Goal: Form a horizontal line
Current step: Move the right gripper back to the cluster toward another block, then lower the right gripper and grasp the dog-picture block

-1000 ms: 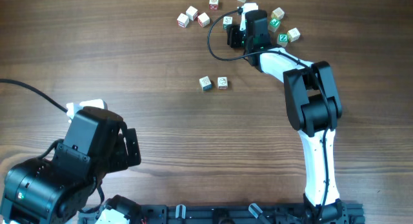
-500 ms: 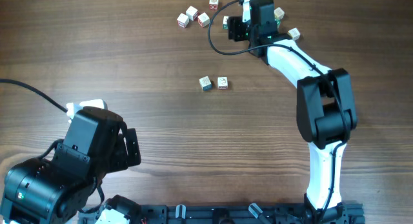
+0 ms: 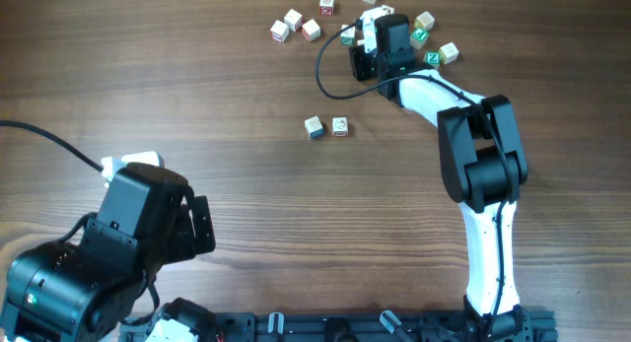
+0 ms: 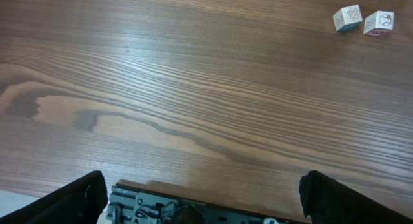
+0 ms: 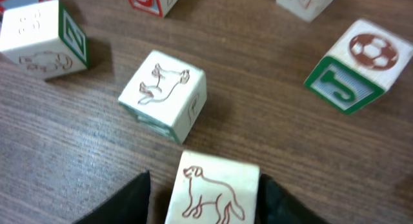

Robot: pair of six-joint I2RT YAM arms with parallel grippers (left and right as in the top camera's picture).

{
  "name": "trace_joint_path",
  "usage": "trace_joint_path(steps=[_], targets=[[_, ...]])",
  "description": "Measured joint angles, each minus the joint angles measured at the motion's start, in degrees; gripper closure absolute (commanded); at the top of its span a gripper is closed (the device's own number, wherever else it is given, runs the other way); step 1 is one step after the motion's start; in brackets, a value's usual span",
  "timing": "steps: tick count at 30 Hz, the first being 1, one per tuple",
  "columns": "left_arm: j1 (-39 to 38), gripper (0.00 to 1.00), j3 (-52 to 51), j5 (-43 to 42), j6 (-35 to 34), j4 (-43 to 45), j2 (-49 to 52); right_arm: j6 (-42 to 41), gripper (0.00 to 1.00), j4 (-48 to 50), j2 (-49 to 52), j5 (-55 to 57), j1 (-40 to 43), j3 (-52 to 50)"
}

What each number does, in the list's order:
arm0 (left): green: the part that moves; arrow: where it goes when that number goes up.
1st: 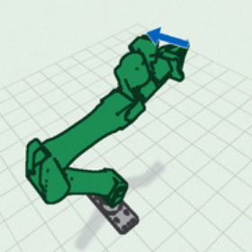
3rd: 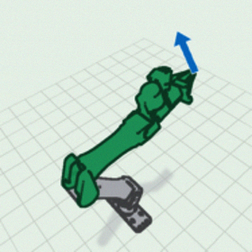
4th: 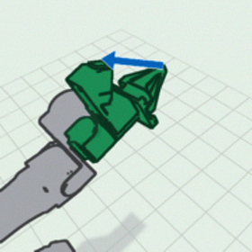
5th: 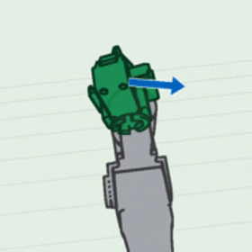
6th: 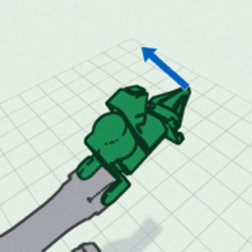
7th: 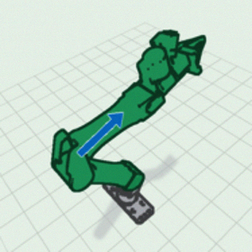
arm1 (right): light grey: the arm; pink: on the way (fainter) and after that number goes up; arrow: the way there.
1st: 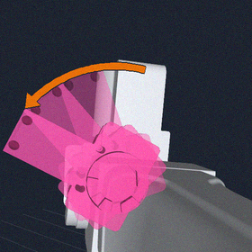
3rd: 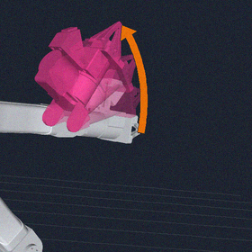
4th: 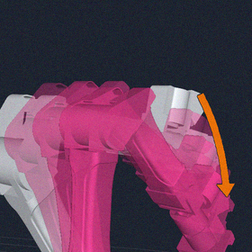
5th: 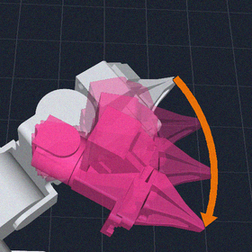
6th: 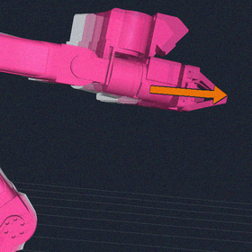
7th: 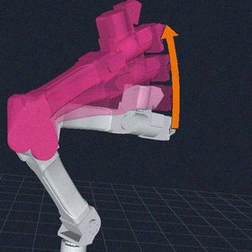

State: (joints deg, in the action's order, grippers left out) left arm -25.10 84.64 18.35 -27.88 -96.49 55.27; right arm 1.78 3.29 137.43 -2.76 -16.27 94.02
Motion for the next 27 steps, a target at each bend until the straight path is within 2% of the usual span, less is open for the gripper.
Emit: trace_joint_path(steps=[4,11,19,27], targets=[[0.0,0.0,0.0,0.0,0.0,0.02,0.0,-0.46,0.61,0.42,0.0,0.28,-0.02,0.0],[0.0,0.0,0.0,0.0,0.0,0.02,0.0,-4.15,0.62,-3.06,-0.79,0.46,0.0,0.0],[0.0,0.0,0.0,0.0,0.0,0.02,0.0,-8.04,0.62,-7.48,-7.21,0.44,-0.02,0.0],[0.0,0.0,0.0,0.0,0.0,0.02,0.0,-8.68,0.62,-10.43,-8.44,0.22,0.0,0.0]])
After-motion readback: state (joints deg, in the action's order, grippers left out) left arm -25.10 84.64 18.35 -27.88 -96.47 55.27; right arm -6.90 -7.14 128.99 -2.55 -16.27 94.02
